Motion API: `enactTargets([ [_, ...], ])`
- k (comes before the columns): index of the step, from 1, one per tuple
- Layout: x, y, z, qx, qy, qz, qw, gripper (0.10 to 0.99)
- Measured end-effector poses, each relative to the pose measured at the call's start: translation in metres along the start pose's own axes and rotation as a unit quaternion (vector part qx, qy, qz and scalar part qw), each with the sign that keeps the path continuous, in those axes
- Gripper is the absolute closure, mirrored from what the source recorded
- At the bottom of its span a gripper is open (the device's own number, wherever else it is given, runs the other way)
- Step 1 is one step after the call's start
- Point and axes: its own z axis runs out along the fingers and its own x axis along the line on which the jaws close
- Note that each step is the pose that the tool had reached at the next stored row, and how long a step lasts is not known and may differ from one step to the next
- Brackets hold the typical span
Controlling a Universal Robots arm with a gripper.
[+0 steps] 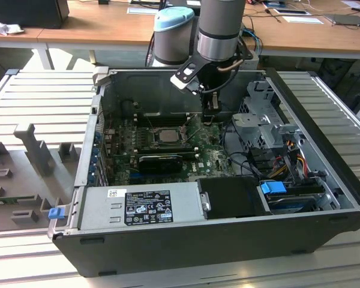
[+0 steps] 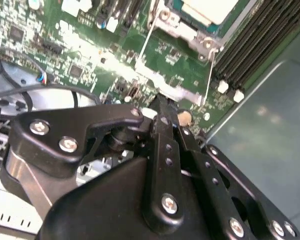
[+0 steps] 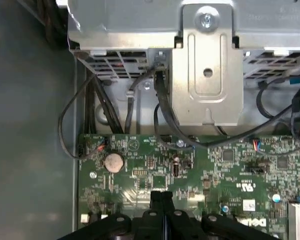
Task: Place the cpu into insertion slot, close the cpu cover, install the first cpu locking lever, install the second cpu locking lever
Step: 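Close the cpu cover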
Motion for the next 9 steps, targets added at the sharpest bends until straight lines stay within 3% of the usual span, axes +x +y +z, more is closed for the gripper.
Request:
enactTargets([
  [9,0.0,-0.0139,-0.0003,0.0002,0.0,0.0,1.0,0.98],
])
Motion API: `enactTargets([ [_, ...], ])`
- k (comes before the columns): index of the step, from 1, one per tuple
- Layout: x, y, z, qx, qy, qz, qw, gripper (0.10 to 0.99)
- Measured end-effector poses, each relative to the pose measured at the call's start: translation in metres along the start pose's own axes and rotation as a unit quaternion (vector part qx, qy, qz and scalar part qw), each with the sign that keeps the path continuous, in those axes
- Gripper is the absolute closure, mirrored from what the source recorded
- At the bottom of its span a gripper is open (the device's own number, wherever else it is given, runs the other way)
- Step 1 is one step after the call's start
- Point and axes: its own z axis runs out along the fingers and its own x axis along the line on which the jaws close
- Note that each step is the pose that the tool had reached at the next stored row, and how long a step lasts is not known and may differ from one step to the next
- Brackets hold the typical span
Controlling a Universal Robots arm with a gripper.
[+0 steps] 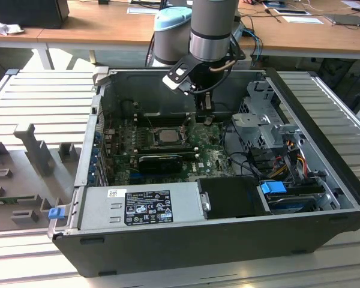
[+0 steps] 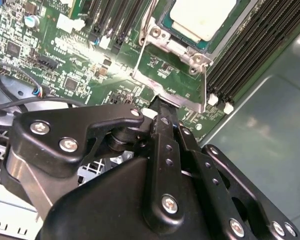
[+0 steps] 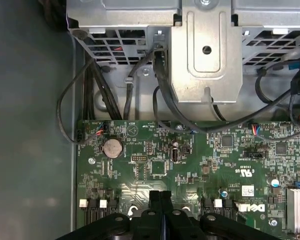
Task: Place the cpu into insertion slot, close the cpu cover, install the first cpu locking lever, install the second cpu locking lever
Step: 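Close the cpu cover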
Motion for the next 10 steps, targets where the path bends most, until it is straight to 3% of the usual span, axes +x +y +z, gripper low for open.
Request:
enactTargets([
  [10,0.0,-0.0092,-0.0004,0.0,0.0,0.0,1.0,0.98],
])
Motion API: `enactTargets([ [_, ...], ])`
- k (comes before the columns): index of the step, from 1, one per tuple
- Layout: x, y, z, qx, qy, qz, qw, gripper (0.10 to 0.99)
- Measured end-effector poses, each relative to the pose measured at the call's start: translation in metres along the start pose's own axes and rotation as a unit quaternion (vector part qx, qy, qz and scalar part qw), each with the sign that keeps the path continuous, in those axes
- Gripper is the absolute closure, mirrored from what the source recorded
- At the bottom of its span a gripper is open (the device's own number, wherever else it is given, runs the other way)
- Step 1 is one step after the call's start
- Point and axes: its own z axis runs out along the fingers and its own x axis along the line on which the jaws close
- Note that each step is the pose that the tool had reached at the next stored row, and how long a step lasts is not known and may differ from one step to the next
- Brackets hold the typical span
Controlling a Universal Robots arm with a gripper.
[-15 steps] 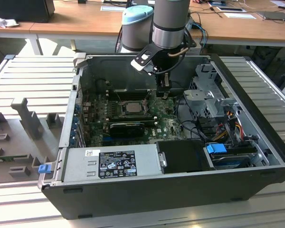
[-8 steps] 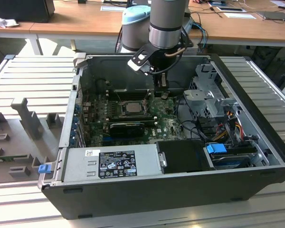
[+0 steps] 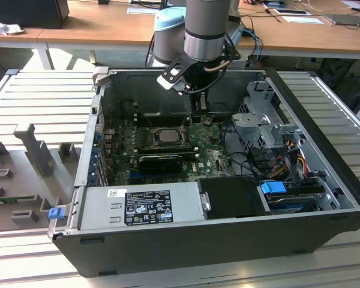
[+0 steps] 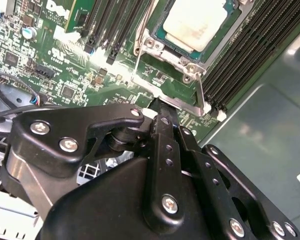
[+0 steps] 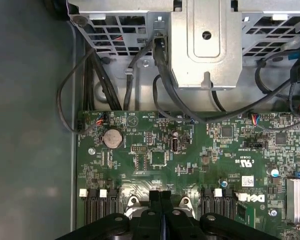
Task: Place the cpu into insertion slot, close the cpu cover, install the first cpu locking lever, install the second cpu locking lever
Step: 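Close the cpu cover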
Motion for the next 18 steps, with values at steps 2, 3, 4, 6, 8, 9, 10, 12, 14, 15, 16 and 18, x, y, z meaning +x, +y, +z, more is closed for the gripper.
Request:
enactTargets([
  [2,0.0,-0.0008,0.0,0.0,0.0,0.0,1.0,0.98],
  [3,0.0,-0.0021,-0.0001,0.0,0.0,0.0,1.0,0.98],
  [4,0.0,-0.0046,-0.0002,0.0,0.0,0.0,1.0,0.98],
  [6,0.0,-0.0075,-0.0003,0.0,0.0,0.0,1.0,0.98],
  [8,0.0,-0.0098,-0.0004,0.0,0.0,0.0,1.0,0.98],
  [9,0.0,-0.0109,-0.0005,0.0,0.0,0.0,1.0,0.98],
  [10,0.0,-0.0123,-0.0005,0.0,0.0,0.0,1.0,0.98],
  [12,0.0,-0.0158,-0.0006,0.0,0.0,0.0,1.0,0.98],
  [14,0.0001,-0.0213,-0.0005,0.0,0.0,0.0,1.0,0.98],
  [15,0.0,-0.0238,-0.0004,0.0,0.0,0.0,1.0,0.98],
  [16,0.0,-0.0267,-0.0003,0.0,0.0,0.0,1.0,0.98],
  [18,0.0,-0.0332,0.0026,0.0001,0.0,-0.001,1.0,0.98],
])
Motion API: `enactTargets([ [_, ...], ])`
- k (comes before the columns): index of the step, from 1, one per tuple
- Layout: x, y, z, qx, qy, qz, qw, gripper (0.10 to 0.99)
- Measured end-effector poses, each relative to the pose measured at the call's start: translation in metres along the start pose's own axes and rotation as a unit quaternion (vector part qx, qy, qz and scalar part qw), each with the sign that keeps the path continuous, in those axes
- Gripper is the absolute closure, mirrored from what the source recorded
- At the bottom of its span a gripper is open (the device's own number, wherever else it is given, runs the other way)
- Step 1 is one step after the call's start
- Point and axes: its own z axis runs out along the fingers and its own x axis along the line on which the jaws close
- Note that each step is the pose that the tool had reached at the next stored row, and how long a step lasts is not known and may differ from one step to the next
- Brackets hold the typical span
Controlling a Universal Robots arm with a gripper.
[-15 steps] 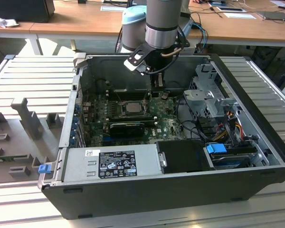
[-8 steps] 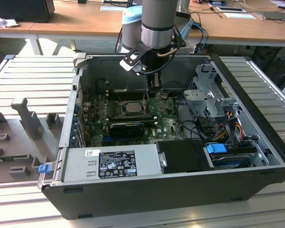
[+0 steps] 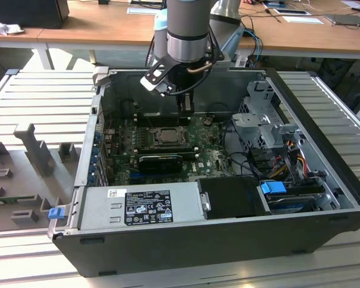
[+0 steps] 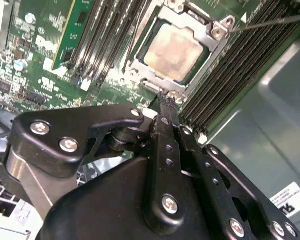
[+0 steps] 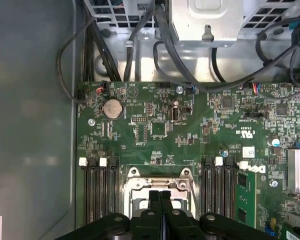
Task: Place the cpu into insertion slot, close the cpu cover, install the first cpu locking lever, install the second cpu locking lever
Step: 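Close the cpu cover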
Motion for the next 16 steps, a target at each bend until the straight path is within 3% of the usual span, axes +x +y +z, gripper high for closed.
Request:
enactTargets([
  [4,-0.0002,-0.0027,0.0066,0.0008,0.0002,-0.004,1.0,0.98],
  [8,-0.0003,-0.0122,0.0138,0.0018,0.0005,-0.006,1.0,0.98],
  [12,-0.0004,-0.0254,0.0157,0.0019,0.0006,-0.006,1.0,0.98],
  [16,-0.0003,-0.0313,0.0158,0.0018,0.0021,-0.006,1.0,0.98],
])
